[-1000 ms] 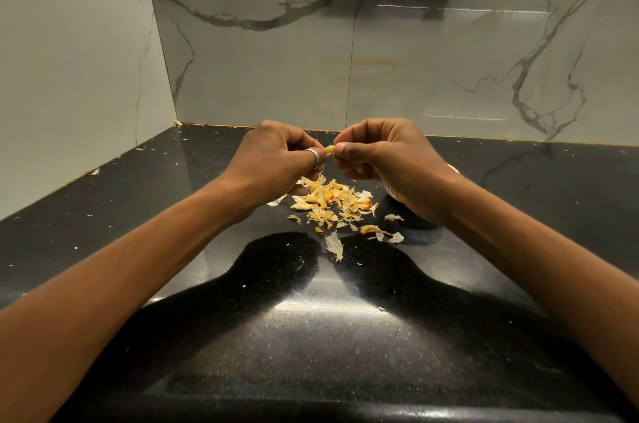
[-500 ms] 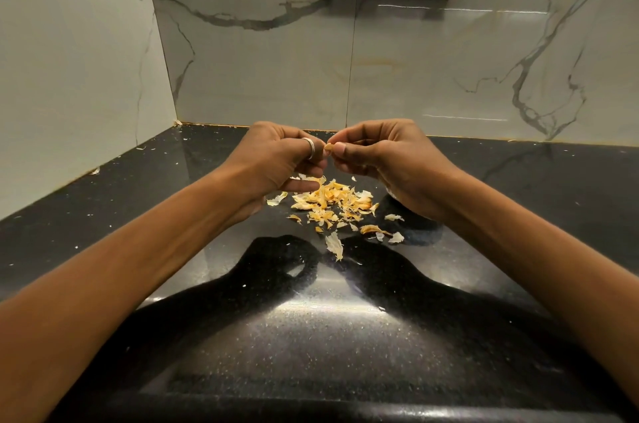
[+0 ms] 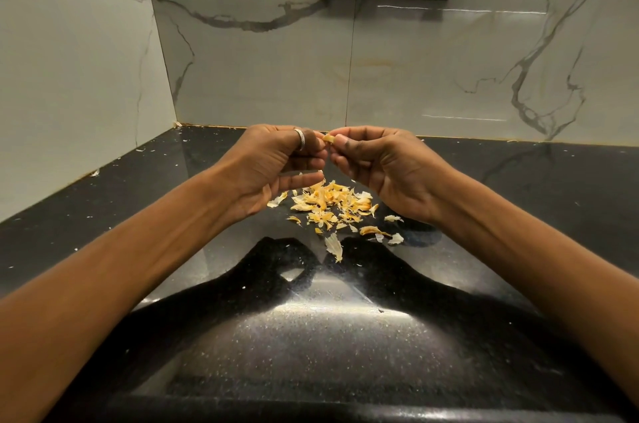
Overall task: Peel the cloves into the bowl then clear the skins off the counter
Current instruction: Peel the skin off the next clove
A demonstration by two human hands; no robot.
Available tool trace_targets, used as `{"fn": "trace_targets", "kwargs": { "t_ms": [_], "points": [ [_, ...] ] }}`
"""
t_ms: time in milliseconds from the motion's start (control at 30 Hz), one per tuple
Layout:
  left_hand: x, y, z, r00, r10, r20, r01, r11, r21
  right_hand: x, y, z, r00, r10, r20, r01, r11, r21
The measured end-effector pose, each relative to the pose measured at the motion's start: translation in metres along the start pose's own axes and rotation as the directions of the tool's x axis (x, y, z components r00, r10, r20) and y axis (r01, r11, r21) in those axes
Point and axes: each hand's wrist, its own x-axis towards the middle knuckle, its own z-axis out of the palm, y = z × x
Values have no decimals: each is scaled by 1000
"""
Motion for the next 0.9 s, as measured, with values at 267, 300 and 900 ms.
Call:
{"fn": "trace_targets", "kwargs": {
  "t_ms": [267, 300, 900],
  "points": [
    [1, 0, 0, 1000, 16, -3, -16, 999, 51, 1, 1, 0, 999, -1, -33, 1, 1000, 9],
    [1, -1, 0, 1000, 19, -19, -18, 997, 81, 1, 2, 0, 999, -17, -44, 16, 1000, -23],
    [4, -9, -2, 992, 101, -72, -68, 928, 366, 6, -5, -12, 986, -65, -155, 33, 979, -202]
  ]
}}
